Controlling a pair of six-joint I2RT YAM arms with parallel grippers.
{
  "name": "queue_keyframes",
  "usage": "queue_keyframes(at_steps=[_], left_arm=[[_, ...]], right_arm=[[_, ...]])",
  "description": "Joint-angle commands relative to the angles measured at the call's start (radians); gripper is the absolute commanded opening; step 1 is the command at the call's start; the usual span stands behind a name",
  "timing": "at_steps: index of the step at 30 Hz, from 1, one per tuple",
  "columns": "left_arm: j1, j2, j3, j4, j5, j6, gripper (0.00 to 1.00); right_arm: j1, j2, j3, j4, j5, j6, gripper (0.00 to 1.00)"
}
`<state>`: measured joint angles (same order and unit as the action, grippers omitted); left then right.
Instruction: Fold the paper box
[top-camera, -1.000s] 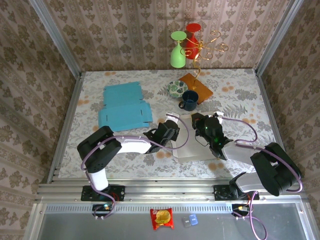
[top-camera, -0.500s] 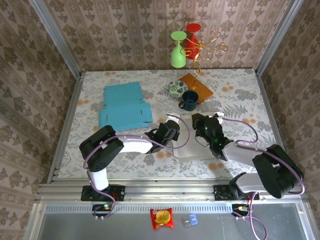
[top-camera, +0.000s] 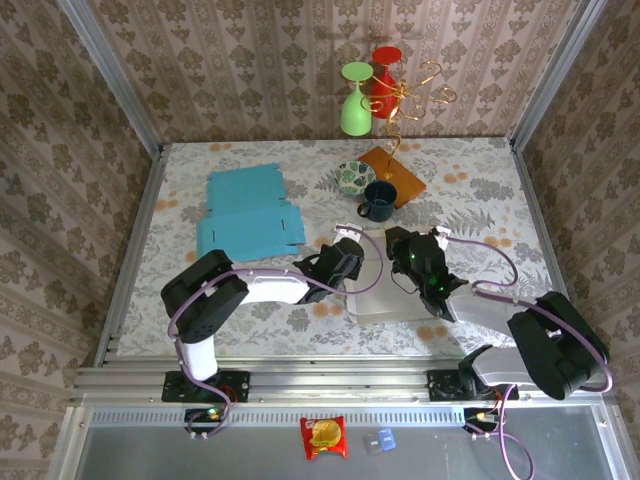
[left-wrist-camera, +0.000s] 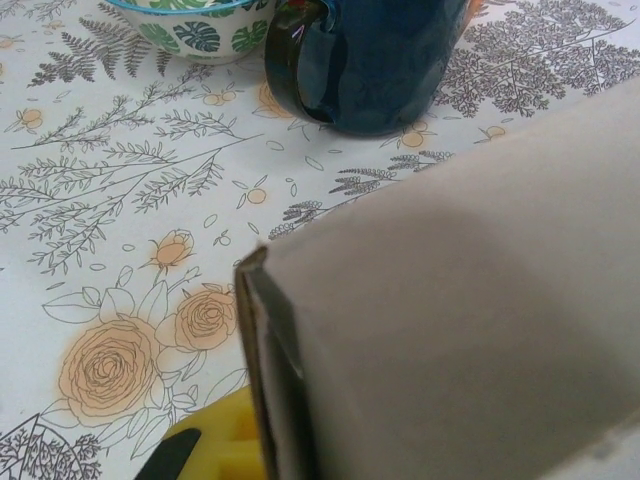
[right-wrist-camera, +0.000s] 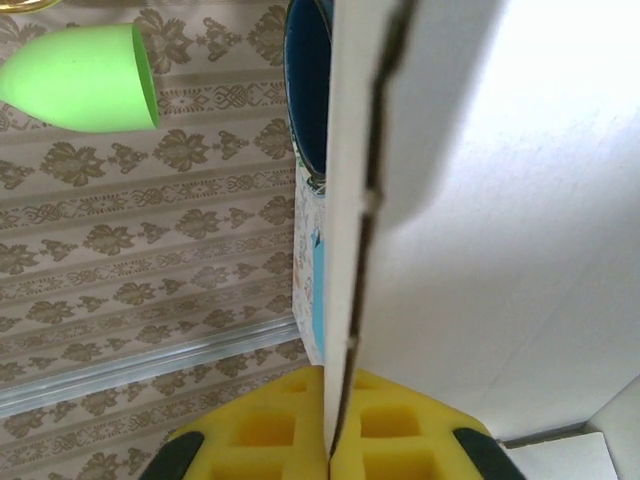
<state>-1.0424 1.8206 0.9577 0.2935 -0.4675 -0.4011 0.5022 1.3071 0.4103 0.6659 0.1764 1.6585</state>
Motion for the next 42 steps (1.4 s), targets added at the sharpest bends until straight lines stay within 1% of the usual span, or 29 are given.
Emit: queue_keyframes(at_steps=[1,5,9,12,14,16,19,22,25,27,30,32,35,38,40,41,42], left_arm=[[0.004,-0.004,0.032,-0.061,-0.054,-0.012,0.00],[0.011,-0.021,0.017,-0.030,-0.030,0.028,0.00],[0.031,-0.061,0.012,-0.043,0.011,0.051,0.00],[0.062,-0.104,0.002,-0.061,0.060,0.050,0.00],[0.086,-0.133,-0.002,-0.072,0.101,0.052,0.00],[0.117,-0.158,-0.002,-0.089,0.161,0.054,0.00],[0.164,-0.194,-0.009,-0.100,0.270,0.058,0.00],[0.201,-0.229,-0.018,-0.103,0.360,0.076,0.00],[0.246,-0.262,-0.033,-0.102,0.456,0.079,0.00],[0.282,-0.282,-0.039,-0.106,0.546,0.078,0.00],[0.350,-0.300,-0.049,-0.103,0.707,0.065,0.00],[0.406,-0.305,-0.050,-0.116,0.824,0.053,0.00],[0.487,-0.302,-0.057,-0.109,1.009,0.013,0.00],[0.556,-0.285,-0.057,-0.102,1.182,-0.022,0.00],[0.579,-0.271,-0.051,-0.108,1.267,-0.038,0.00],[0.623,-0.265,-0.046,-0.113,1.301,-0.048,0.00],[0.640,-0.257,-0.043,-0.110,1.336,-0.063,0.00]], right_arm=[[0.018,-0.049,0.017,-0.121,-0.021,-0.003,0.20],[0.001,-0.129,0.036,-0.221,-0.021,-0.033,0.43],[-0.036,-0.254,0.104,-0.442,-0.038,-0.101,0.67],[-0.082,-0.339,0.199,-0.644,-0.081,-0.220,0.78],[-0.126,-0.379,0.267,-0.753,-0.132,-0.315,0.81],[-0.187,-0.408,0.324,-0.827,-0.200,-0.395,0.82],[-0.299,-0.425,0.409,-0.907,-0.348,-0.534,0.83],[-0.415,-0.392,0.516,-1.016,-0.495,-0.709,0.79],[-0.499,-0.363,0.592,-1.079,-0.577,-0.842,0.75],[-0.516,-0.352,0.629,-1.105,-0.565,-0.906,0.71],[-0.530,-0.325,0.626,-1.060,-0.598,-0.916,0.65],[-0.543,-0.292,0.606,-0.983,-0.669,-0.904,0.60],[-0.545,-0.230,0.626,-0.921,-0.779,-0.928,0.54],[-0.545,-0.180,0.665,-0.898,-0.865,-0.976,0.51],[-0.545,-0.160,0.685,-0.883,-0.917,-1.017,0.51],[-0.545,-0.149,0.695,-0.868,-0.955,-1.032,0.51],[-0.544,-0.143,0.702,-0.849,-0.987,-1.040,0.50]])
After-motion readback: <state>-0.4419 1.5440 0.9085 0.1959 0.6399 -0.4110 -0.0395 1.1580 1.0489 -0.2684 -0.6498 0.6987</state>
